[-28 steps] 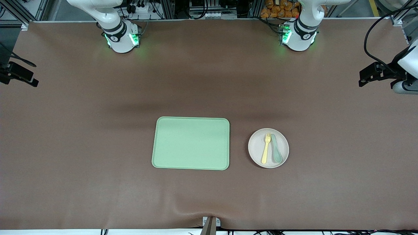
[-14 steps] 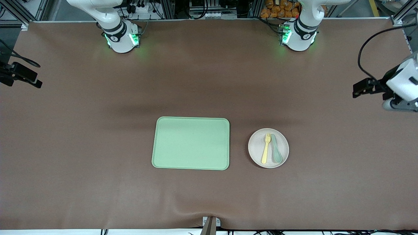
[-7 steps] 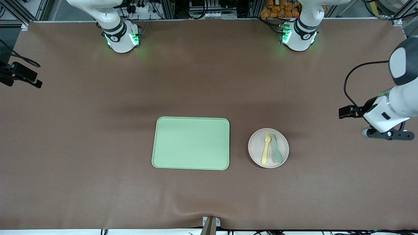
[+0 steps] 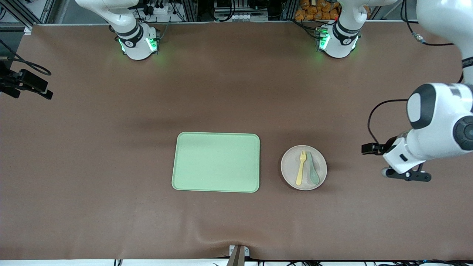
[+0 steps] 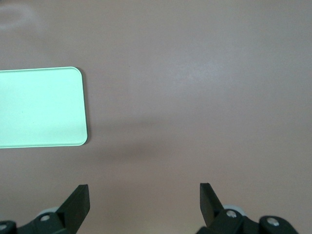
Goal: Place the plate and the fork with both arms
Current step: 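Move the left gripper down to the rim of the white plate, then close the left gripper on the white plate's rim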
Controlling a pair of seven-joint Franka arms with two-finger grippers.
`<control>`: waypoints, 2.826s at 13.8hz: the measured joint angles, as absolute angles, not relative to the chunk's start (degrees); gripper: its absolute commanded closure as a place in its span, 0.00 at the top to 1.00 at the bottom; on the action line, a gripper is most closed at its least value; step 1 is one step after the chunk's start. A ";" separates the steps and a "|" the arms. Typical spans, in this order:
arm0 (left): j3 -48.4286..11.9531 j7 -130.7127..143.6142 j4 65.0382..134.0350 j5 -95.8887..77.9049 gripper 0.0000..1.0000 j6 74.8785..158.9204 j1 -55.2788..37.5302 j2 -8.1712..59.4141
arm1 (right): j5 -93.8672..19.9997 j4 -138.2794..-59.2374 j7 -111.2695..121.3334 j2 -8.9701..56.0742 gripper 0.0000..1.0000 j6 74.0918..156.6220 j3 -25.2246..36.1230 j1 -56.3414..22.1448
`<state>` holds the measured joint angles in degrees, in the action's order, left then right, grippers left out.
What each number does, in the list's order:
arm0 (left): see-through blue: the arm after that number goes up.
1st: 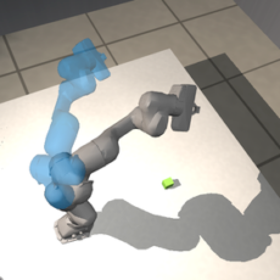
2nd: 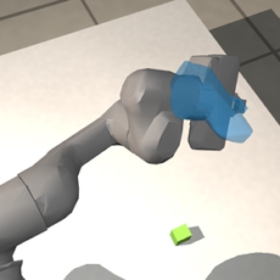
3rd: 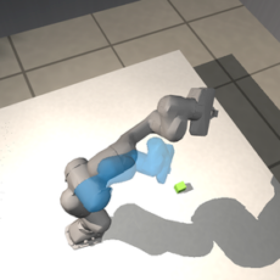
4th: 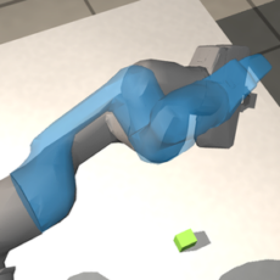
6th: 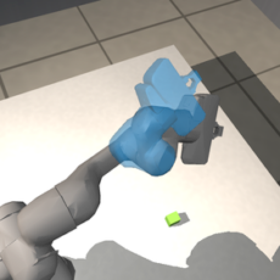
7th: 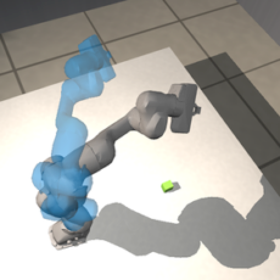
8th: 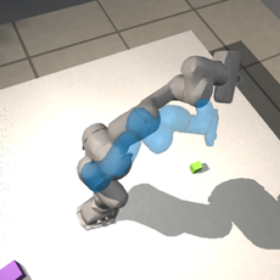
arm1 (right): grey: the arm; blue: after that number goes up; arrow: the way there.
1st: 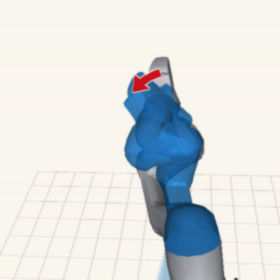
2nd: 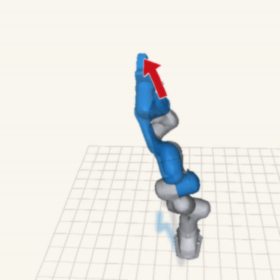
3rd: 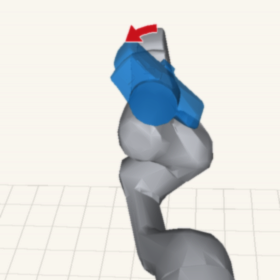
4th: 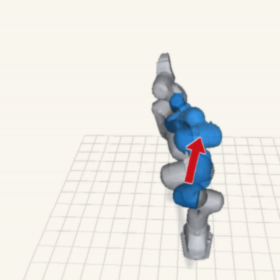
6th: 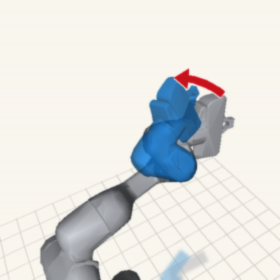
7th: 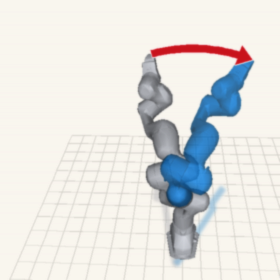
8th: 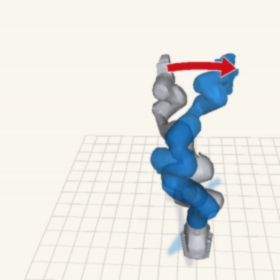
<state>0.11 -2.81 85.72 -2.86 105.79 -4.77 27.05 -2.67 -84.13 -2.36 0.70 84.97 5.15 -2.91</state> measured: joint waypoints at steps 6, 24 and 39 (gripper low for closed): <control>0.01 -1.11 85.77 -8.75 1.00 113.64 -5.97 35.39 | -2.67 -84.09 -2.44 0.70 1.00 84.85 5.25 -2.91; -0.25 0.04 86.17 -16.17 0.39 123.65 -9.60 44.91 | -2.67 -84.08 -2.61 0.71 1.00 84.85 5.62 -2.90; -0.14 0.05 86.38 -16.18 0.08 124.16 -9.56 45.25 | -2.67 -84.08 -2.61 0.71 1.00 84.92 5.35 -2.91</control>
